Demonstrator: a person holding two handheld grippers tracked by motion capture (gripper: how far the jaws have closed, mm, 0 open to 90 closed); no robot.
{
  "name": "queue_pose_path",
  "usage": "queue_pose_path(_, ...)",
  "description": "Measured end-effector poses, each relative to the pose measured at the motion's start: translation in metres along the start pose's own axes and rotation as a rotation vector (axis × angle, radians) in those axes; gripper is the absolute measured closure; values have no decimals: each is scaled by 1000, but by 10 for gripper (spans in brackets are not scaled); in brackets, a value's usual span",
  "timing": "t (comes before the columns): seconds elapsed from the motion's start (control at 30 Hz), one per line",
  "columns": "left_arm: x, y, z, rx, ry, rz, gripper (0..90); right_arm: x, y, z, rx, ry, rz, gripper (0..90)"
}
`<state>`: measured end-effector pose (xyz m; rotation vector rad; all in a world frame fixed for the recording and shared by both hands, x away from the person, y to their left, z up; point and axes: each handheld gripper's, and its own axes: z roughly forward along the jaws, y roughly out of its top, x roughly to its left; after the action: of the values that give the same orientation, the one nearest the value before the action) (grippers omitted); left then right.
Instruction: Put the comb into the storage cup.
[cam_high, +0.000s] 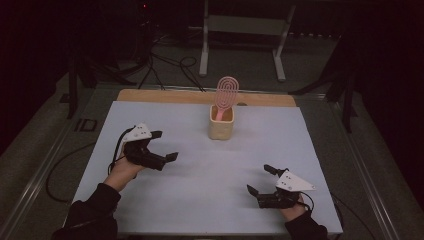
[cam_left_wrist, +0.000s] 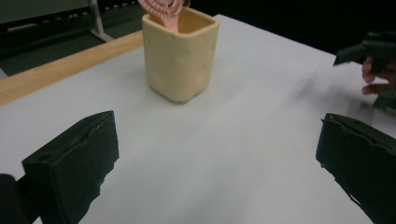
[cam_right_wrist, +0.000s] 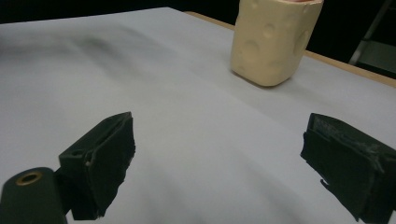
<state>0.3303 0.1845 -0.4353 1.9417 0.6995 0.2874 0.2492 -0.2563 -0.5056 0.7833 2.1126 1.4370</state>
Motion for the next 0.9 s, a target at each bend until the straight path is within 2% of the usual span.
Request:
queue_pose_path(0.2,-5,-13,-15,-13,-4,-11,0,0,0,0,-1,-1,1,93)
queue_pose_path(0.4,-13,-27,-29,0,14,10,0,0,0,0,-1,-1,2,92)
queue_pose_path(0.47,-14,-32,-35,-10,12,-5,0,1,0,0,-1,0,3,92)
queue_pose_path(0.63,-16,-44,-49,-23,39,-7,0,1,1,0,0,1,-1,92)
queue_pose_path(0.9,-19,-71,-63,10,75,-23,0,2,1,1,3,-2,-5,93)
